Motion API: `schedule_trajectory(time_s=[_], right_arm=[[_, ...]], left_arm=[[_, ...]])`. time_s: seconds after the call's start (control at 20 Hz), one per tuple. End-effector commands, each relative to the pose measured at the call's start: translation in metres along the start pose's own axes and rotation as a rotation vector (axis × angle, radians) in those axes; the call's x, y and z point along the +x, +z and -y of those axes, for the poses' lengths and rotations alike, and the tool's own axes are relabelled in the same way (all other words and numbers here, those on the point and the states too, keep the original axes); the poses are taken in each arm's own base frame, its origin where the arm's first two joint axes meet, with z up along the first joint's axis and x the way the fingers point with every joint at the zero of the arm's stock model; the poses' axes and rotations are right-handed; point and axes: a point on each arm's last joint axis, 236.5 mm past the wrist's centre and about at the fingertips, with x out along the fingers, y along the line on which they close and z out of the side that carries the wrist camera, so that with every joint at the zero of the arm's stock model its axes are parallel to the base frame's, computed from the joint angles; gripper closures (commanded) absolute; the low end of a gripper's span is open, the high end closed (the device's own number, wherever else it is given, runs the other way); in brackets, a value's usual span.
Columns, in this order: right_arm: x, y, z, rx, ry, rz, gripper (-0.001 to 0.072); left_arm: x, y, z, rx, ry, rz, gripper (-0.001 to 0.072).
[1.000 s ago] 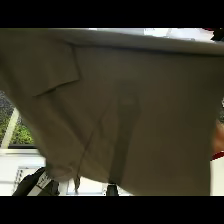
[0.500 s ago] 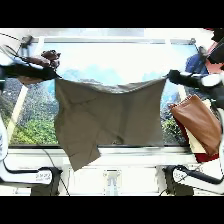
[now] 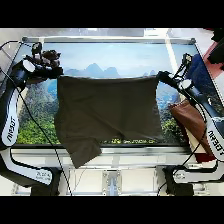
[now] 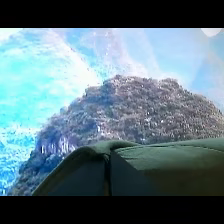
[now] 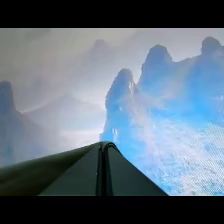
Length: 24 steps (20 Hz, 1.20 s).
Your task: Fold the shirts.
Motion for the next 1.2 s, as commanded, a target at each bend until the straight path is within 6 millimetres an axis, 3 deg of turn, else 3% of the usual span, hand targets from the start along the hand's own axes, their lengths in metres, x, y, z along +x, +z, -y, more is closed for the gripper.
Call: schedule_trajectory(time_s=[0.0, 0.15, 0.25, 0.4, 0.6, 0.7, 0.85, 0.95, 1.15], right_arm=[[-0.018, -0.003, -0.012, -0.098, 0.022, -0.051, 0.0688], [-0.059, -0.004, -0.027, -0.229, 0.046, -0.125, 0.0688], [-0.083, -0.015, -0.031, -0.295, 0.052, -0.204, 0.0688], [-0.093, -0.037, -0.019, -0.296, 0.015, -0.286, 0.0688], [-0.085, -0.087, 0.000, -0.267, -0.006, -0.371, 0.0688], [-0.082, -0.115, 0.013, -0.238, -0.028, -0.404, 0.0688], [-0.078, -0.153, 0.029, -0.213, -0.054, -0.458, 0.0689], [-0.075, -0.170, 0.037, -0.199, -0.067, -0.480, 0.0688], [-0.066, -0.171, 0.043, -0.196, -0.083, -0.454, 0.0689]], left_arm=[[-0.011, -0.026, 0.011, 0.054, -0.032, -0.120, 0.0697], [-0.043, -0.024, 0.024, 0.138, -0.056, -0.129, 0.0697], [-0.069, -0.021, 0.033, 0.161, -0.063, -0.116, 0.0698], [-0.085, -0.044, 0.038, 0.158, -0.072, -0.153, 0.0697], [-0.061, -0.130, 0.029, 0.099, -0.086, -0.341, 0.0698], [-0.046, -0.162, 0.018, 0.085, -0.060, -0.387, 0.0697], [-0.037, -0.182, -0.003, 0.073, 0.019, -0.408, 0.0697], [-0.036, -0.183, -0.008, 0.073, 0.037, -0.407, 0.0698], [-0.036, -0.184, -0.020, 0.087, 0.085, -0.414, 0.0698]])
